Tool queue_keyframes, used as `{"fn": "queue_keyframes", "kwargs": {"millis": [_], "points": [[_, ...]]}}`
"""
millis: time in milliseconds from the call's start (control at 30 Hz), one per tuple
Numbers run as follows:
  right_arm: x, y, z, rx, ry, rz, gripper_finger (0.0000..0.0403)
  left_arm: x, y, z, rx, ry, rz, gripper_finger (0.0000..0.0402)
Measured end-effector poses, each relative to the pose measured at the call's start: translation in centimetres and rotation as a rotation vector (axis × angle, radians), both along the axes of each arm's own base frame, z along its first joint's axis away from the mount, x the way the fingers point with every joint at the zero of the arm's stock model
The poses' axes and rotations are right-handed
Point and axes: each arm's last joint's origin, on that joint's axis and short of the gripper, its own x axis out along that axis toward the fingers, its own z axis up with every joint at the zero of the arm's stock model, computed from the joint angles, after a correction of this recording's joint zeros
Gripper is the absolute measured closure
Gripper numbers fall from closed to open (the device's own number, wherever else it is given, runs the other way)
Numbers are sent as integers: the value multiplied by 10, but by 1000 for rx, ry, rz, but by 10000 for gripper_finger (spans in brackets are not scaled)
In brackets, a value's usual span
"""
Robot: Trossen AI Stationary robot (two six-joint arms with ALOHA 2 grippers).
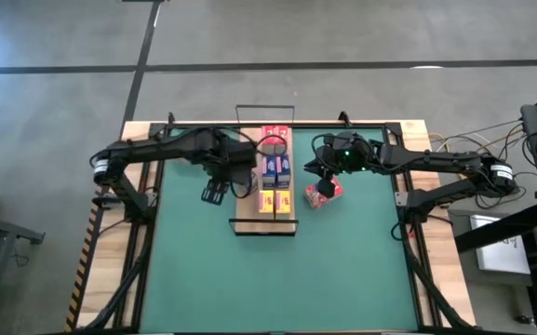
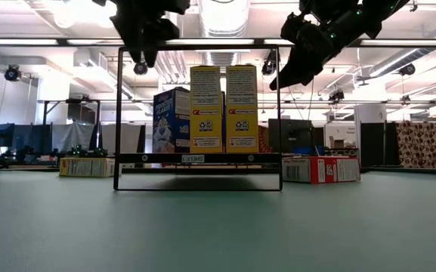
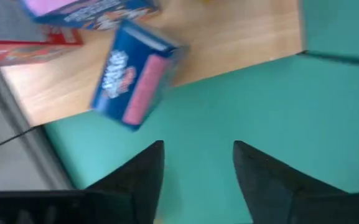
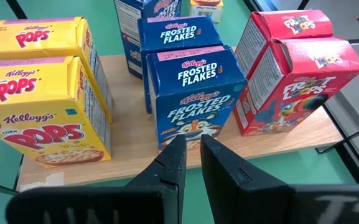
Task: Stack cereal on shelf
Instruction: Put the blue cereal box on the shelf aligned with the other blue cereal box
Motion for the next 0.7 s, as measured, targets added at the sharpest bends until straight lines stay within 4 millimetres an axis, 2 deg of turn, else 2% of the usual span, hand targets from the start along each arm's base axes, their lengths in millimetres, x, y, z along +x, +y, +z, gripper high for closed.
{"fn": "queue_keyframes", "kwargs": {"millis": [200,400,467,700], "points": [[0,0,0,0,0,0,365,-13,-5,-19,-10,-98,0,305],[0,0,0,0,-1,0,365,-24,-5,-49,7,-228,3,384],[0,0,0,0,-1,0,365,-28,-6,-59,14,-245,9,397],[0,0,1,-2,-7,0,365,-34,-2,-90,128,-340,74,399]]}}
